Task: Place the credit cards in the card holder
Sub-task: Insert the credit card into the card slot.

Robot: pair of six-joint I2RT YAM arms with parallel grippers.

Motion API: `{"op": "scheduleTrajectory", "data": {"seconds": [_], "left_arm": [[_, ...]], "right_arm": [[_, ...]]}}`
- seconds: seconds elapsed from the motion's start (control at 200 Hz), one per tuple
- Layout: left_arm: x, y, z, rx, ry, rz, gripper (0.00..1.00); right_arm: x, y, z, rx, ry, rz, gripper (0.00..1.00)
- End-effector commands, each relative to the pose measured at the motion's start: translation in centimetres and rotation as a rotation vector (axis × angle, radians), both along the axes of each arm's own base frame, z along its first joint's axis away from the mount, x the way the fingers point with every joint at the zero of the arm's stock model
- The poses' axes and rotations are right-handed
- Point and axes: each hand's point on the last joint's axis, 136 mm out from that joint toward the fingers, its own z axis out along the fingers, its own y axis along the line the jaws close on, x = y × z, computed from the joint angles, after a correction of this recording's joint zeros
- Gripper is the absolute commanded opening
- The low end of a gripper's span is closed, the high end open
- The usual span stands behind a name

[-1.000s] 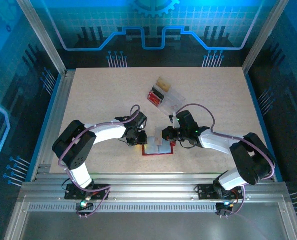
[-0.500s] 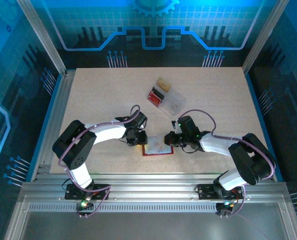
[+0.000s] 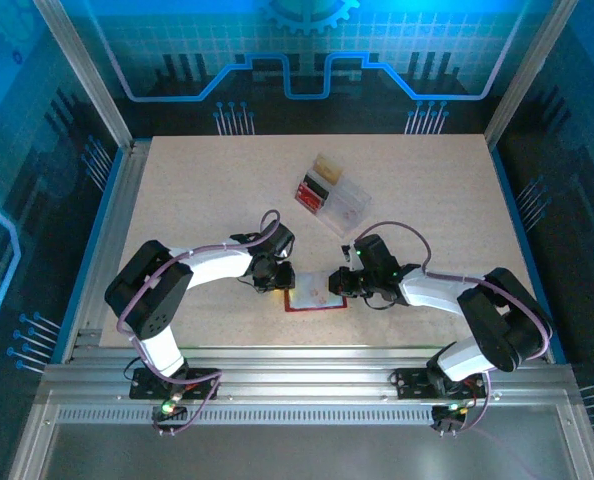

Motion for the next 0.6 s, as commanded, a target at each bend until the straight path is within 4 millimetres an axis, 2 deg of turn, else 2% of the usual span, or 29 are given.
{"op": "scheduleTrajectory", "data": {"seconds": [0.0,0.595], "left_arm": [[-4.3,0.1,-5.8,0.037,0.169,-0.074,0.24],[-4.3,0.0,-5.7,0.033,0.167,-0.075,0.24]], "right_arm": [[-1.4,0.0,-0.8,-0.039,0.046,0.063,0.0],[-1.0,1.4,-1.5,-0.051,0.092,0.144,0.0]]}}
